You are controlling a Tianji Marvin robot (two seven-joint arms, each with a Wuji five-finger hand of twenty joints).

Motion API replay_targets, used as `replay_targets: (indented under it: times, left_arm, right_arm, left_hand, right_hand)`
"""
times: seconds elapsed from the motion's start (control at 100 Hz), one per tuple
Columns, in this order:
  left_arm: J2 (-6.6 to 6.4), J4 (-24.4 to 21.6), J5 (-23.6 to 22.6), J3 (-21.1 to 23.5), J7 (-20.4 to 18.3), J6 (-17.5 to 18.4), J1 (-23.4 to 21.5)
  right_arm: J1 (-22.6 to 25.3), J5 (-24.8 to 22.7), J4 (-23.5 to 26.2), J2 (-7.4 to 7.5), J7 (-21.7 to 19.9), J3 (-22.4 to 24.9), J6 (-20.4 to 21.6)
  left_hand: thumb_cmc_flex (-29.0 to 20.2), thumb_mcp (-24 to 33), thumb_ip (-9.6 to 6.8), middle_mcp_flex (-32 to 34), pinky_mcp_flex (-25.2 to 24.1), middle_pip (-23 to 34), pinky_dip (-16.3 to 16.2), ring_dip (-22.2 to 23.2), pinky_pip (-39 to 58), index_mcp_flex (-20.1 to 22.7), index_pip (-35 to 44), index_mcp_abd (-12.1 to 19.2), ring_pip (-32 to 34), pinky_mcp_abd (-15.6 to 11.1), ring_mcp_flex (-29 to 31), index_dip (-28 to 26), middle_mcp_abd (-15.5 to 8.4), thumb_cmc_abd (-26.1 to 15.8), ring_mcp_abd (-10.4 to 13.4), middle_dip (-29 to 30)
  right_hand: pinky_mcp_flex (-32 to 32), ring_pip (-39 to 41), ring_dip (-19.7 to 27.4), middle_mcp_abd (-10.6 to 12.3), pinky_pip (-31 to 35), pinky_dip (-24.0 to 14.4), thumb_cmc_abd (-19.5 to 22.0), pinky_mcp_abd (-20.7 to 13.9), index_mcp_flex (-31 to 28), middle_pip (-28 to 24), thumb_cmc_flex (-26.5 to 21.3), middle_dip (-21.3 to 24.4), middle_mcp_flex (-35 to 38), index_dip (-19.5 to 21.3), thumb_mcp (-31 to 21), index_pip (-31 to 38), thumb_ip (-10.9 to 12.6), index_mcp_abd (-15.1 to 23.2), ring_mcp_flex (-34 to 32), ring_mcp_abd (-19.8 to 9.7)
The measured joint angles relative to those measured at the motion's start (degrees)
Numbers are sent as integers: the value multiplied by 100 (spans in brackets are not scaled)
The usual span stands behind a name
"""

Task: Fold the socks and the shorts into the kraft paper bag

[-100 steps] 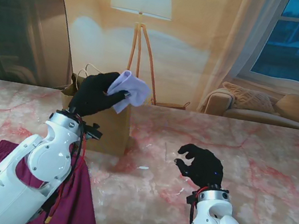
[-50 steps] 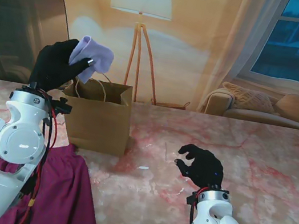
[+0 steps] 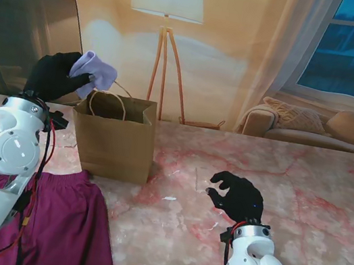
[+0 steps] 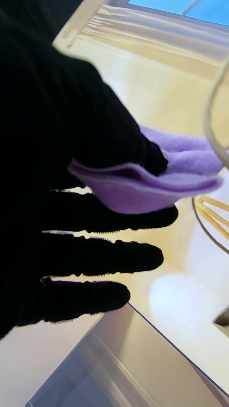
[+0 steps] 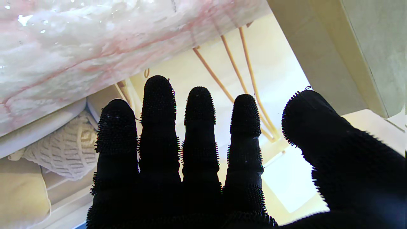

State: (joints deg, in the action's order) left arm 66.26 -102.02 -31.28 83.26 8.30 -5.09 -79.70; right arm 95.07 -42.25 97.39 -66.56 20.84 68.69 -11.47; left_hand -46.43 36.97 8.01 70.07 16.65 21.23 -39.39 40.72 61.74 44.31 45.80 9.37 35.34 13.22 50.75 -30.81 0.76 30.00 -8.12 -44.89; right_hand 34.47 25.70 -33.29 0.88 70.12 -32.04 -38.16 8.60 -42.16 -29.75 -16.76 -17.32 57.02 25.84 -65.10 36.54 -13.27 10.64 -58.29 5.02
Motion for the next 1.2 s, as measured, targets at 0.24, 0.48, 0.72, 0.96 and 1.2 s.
replay_targets:
  times: [0.24,0.48,0.72,0.96,1.2]
  left_arm:
    - [-93,270,130,32,-493,102,6]
    - [-226,767,-77,-126,-840,302,135]
    - [-183,1237,-61,-316,-267,413,309]
    - [-97,1268,-317,-311,-8,479,371]
    - [-132,1541,-406,-560,-6,587,631]
  right_arm:
    - [-27,25,-45,-1,8,-49,-16]
    - [-78,53,-108,-2,13,-125,-18]
    - [-84,81,-173,-3,-21,-153,-9]
    - [-75,70,-173,-3,-27,-128,-8]
    - [-98,123,-231,-9,25,-161,20]
  left_hand:
    - [0,-10,5,-1,-233,-132,41,-25,-311,-8,-66,129,-209,0,-312,-213,-83,0,40,-78]
    - [0,-61,5,-6,-365,-263,51,-74,-457,-10,-150,230,-361,-3,-481,-277,-169,0,64,-135]
    - [0,-62,5,-6,-371,-450,53,-83,-519,-10,-155,275,-366,-14,-479,-169,-201,0,91,-91]
    - [1,-55,5,-5,-374,-719,53,-91,-520,59,-132,533,-366,-55,-479,384,-224,69,91,186]
    - [82,302,6,-1,-438,-899,54,-146,-543,215,-107,489,-373,-76,-565,1046,-264,237,123,288]
  right_hand:
    - [-20,59,-1,0,0,-2,0,0,1,0,0,-47,0,0,0,-1,0,0,106,0]
    - [-26,61,-1,0,0,-2,114,0,3,0,3,-49,0,0,3,-2,0,0,106,0]
    - [-26,61,-1,0,0,-2,114,0,104,0,3,-50,0,0,24,-59,0,1,106,0]
    - [-27,62,-1,0,0,-3,118,0,108,0,62,-50,0,0,158,-59,0,1,106,0]
    - [-28,64,-1,0,0,-3,119,0,110,0,62,-50,0,0,158,-60,0,2,106,0]
